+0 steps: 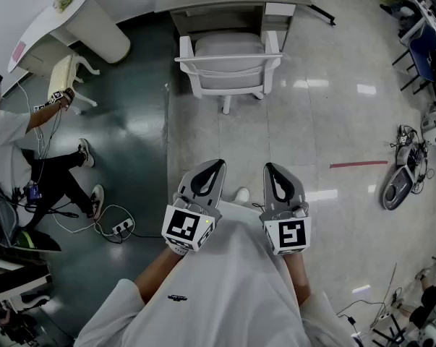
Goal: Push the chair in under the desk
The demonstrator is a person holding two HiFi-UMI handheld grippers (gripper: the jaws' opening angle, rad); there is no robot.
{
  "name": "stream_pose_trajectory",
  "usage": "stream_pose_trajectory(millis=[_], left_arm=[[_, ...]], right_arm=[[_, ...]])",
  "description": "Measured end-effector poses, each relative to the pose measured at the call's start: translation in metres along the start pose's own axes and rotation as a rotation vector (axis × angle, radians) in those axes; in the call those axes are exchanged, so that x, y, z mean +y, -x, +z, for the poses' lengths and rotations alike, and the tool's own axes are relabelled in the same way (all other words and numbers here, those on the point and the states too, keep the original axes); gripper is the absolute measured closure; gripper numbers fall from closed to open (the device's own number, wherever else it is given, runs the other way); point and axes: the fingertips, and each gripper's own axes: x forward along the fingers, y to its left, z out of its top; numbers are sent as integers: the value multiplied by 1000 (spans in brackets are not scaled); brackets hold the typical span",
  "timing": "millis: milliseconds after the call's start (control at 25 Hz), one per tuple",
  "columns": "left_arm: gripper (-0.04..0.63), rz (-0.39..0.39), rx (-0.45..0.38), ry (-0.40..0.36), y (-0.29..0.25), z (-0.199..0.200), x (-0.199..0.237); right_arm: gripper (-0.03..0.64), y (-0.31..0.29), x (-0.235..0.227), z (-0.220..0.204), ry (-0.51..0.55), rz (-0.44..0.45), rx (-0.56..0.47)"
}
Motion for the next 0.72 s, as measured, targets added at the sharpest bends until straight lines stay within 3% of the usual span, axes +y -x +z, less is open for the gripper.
stream_pose_trajectory(millis=[160,360,520,720], left_arm=[[588,16,8,3,5,1,0],[588,45,-40,16,6,14,2],[588,57,-42,35,1,15,2],[588,11,-52,43,-8,21,-11]], right_arm=[[604,2,3,4,-20,6,-5],[604,5,-1,19,-103,65,-127],[606,5,-1,18,-36,73,-89],[606,9,-10,18,-19,70,-82]])
